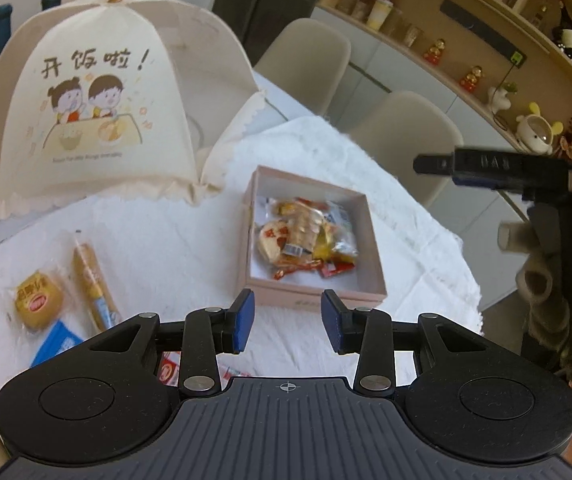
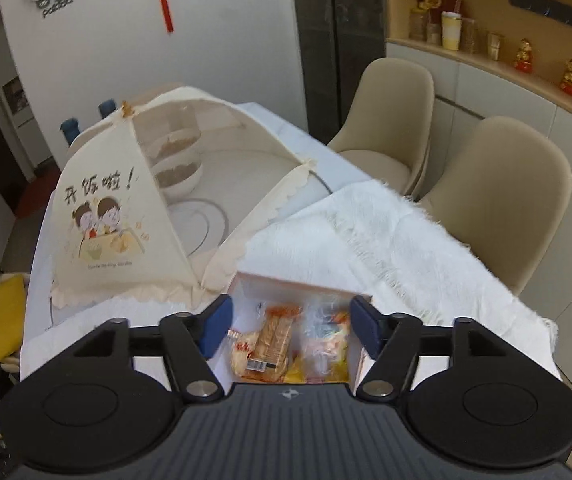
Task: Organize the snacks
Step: 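Drop wafer packet into pink box with left tool while right drops cookie packet in, then grasp the yellow round bun packet with the left tool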
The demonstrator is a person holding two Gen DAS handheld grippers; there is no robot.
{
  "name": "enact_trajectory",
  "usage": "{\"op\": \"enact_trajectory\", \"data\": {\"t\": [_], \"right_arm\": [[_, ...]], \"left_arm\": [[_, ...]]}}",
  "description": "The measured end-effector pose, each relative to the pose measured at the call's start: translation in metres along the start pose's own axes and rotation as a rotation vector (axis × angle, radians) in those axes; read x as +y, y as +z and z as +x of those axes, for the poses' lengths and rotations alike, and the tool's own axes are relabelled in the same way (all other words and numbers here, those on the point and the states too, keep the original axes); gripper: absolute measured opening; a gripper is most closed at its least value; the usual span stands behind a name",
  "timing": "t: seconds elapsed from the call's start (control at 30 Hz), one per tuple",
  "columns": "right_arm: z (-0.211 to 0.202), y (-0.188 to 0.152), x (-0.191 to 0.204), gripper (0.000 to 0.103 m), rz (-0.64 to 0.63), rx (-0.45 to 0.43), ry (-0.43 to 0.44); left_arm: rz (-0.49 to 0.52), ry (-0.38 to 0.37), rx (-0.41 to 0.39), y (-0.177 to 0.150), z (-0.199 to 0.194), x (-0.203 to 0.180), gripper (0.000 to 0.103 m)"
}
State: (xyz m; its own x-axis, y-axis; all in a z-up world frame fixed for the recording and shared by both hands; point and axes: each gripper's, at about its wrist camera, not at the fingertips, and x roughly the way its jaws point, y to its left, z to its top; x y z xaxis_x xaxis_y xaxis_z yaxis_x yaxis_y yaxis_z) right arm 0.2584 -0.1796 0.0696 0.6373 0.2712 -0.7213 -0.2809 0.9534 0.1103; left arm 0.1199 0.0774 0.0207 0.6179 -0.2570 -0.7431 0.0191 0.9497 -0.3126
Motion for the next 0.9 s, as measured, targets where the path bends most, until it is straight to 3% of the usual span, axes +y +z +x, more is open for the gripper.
{"op": "enact_trajectory", "data": {"t": [0.13,0.23,0.4,0.5,0.57,0.67,0.8,0.9], "right_arm": [[0.009,-0.027,0.009,0.073,-0.035,0.030,-0.009],[0.014,-0.058,0.013,0.073,-0.033,0.058,0.006],[0.024,-0.116,0.030,0.073,-0.025,0.119,0.057],[0.025,-0.151,0.051,0.073,-0.072,0.098,0.024],[0.027,-0.170,0.068,0.073,-0.132,0.074,-0.026],[0.030,-0.187,0.091,0.073,-0.167,0.060,-0.065],[0.040,-0.193,0.108,0.073,-0.090,0.115,-0.014],[0.047,-0.200,0.119,0.073,-0.048,0.151,-0.012]], "left_arm": [[-0.051,-0.013,0.007,-0.011,0.006,0.027,0.042],[-0.146,-0.016,0.023,-0.026,0.012,0.069,0.042],[-0.405,0.142,0.021,-0.058,0.008,0.170,0.041],[-0.505,0.217,0.029,-0.074,0.002,0.215,0.041],[-0.531,0.230,0.056,-0.078,0.005,0.232,0.041],[-0.560,0.192,0.081,-0.080,0.015,0.246,0.041],[-0.569,0.170,0.030,-0.076,0.023,0.253,0.041],[-0.507,0.189,-0.020,-0.056,0.032,0.261,0.041]]}}
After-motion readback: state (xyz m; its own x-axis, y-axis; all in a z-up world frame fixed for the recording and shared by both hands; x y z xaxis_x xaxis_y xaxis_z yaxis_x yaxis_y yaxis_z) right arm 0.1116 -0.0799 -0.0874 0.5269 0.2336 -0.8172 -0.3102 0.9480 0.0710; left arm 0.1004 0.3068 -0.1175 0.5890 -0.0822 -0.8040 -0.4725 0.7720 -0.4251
